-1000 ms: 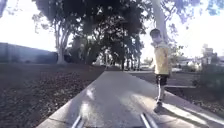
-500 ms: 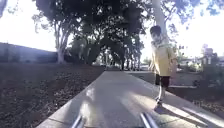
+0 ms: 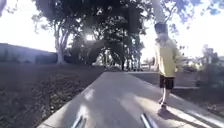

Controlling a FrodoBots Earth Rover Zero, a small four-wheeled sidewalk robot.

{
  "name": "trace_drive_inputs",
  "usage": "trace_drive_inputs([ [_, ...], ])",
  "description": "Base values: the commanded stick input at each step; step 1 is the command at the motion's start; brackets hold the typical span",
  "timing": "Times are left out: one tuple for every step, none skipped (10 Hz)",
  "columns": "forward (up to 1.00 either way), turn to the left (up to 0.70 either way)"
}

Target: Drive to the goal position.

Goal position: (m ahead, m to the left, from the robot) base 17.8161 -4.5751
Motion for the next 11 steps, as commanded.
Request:
trace_drive_inputs([
  [0.00, 0.00],
  [0.00, 0.00],
  [0.00, 0.00],
  [0.00, 0.00],
  [0.00, 0.00],
  [0.17, 0.00],
  [0.70, 0.00],
  [0.98, 0.00],
  [0.98, 0.00],
  [0.98, 0.00],
  [0.98, 0.00],
])
